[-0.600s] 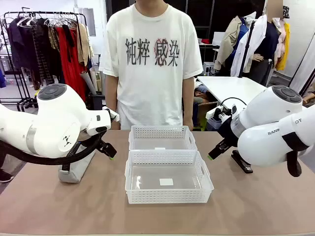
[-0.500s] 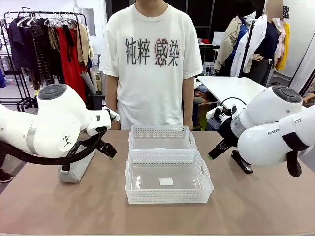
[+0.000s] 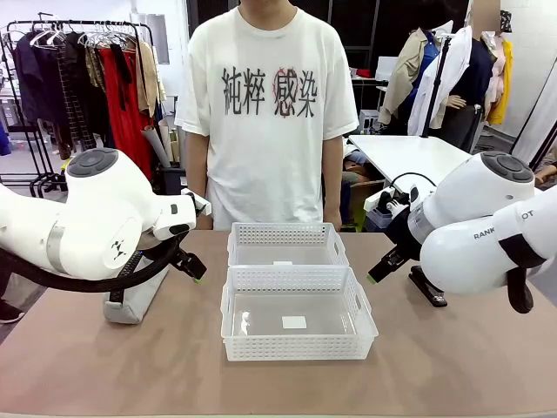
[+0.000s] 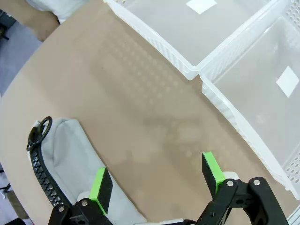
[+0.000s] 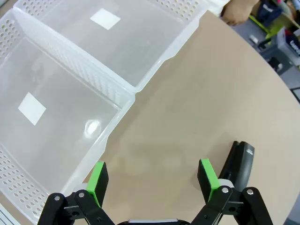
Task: Distribute items into two baskets.
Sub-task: Pick up the Pencil pouch that the person points to.
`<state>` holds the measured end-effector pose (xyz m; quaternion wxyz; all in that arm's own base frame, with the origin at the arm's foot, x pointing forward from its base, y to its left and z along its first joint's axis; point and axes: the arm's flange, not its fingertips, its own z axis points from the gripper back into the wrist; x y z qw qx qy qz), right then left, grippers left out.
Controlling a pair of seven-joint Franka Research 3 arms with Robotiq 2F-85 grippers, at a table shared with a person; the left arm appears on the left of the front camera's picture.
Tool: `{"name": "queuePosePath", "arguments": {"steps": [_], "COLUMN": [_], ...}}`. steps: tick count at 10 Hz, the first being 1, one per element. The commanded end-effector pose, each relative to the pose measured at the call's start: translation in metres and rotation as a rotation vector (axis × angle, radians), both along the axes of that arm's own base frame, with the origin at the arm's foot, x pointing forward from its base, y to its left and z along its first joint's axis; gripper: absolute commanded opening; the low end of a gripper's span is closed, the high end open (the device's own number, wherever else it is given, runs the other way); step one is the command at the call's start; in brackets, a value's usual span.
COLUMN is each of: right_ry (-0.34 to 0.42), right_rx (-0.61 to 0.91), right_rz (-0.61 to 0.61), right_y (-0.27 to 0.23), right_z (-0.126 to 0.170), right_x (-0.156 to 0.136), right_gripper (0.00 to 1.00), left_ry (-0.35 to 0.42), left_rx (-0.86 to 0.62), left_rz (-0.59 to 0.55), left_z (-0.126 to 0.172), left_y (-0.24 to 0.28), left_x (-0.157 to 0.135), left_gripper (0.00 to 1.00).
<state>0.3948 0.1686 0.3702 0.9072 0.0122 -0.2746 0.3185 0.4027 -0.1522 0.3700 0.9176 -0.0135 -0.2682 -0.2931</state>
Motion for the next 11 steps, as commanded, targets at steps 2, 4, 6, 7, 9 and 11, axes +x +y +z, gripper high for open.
{"name": "queuePosePath", "arguments": {"steps": [2,4,6,7,9,11], "right_ry": [0.0,0.0,0.0,0.0,0.0,0.0], "right_rx": [0.001,0.001,0.001,0.001,0.001,0.001], "right_rz": [0.0,0.0,0.0,0.0,0.0,0.0], "right_y": [-0.0001,-0.0001,-0.0001,-0.0001,-0.0001,-0.0001], "right_z": [0.0001,0.0001,0.0001,0.0001,0.0001,0.0001], "right_x": [0.0,0.0,0.0,0.0,0.0,0.0], "right_gripper": [1.0,1.0,1.0,1.0,1.0,1.0], "left_ry": [0.0,0.0,0.0,0.0,0.0,0.0], "left_rx": [0.0,0.0,0.0,0.0,0.0,0.0], "left_rz": [0.0,0.0,0.0,0.0,0.0,0.0], "left_z": [0.0001,0.0001,0.0001,0.0001,0.0001,0.0001], "left_y": [0.0001,0.0001,0.0001,0.0001,0.0001,0.0001], "left_x": [0.0,0.0,0.0,0.0,0.0,0.0], "left_gripper": [1.0,1.0,1.0,1.0,1.0,1.0]}}
